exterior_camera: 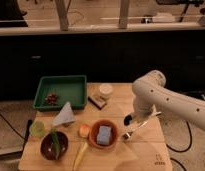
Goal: Place brush in table surface
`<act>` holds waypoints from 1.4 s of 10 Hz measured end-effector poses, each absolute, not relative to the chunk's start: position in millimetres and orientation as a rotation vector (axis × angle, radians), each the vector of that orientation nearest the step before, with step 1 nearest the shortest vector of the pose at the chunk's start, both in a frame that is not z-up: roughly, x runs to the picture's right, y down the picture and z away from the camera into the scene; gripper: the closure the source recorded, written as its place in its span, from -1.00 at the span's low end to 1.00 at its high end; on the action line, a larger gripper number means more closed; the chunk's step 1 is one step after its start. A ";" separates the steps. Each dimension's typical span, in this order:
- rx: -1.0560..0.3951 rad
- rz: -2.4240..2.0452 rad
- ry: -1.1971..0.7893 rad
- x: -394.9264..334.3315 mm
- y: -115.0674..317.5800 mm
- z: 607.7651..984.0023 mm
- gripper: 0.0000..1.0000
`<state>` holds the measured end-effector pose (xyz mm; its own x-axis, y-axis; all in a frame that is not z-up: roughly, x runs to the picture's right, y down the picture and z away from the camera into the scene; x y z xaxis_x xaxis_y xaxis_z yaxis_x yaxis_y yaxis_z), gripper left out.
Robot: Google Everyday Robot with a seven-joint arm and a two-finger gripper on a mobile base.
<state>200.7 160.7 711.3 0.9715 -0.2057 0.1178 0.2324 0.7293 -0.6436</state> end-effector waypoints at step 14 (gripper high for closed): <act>-0.741 -0.188 -0.119 193.4 208.0 710.0 1.00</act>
<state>193.4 208.0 710.0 0.9764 -0.1279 0.1739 0.2119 0.7219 -0.6587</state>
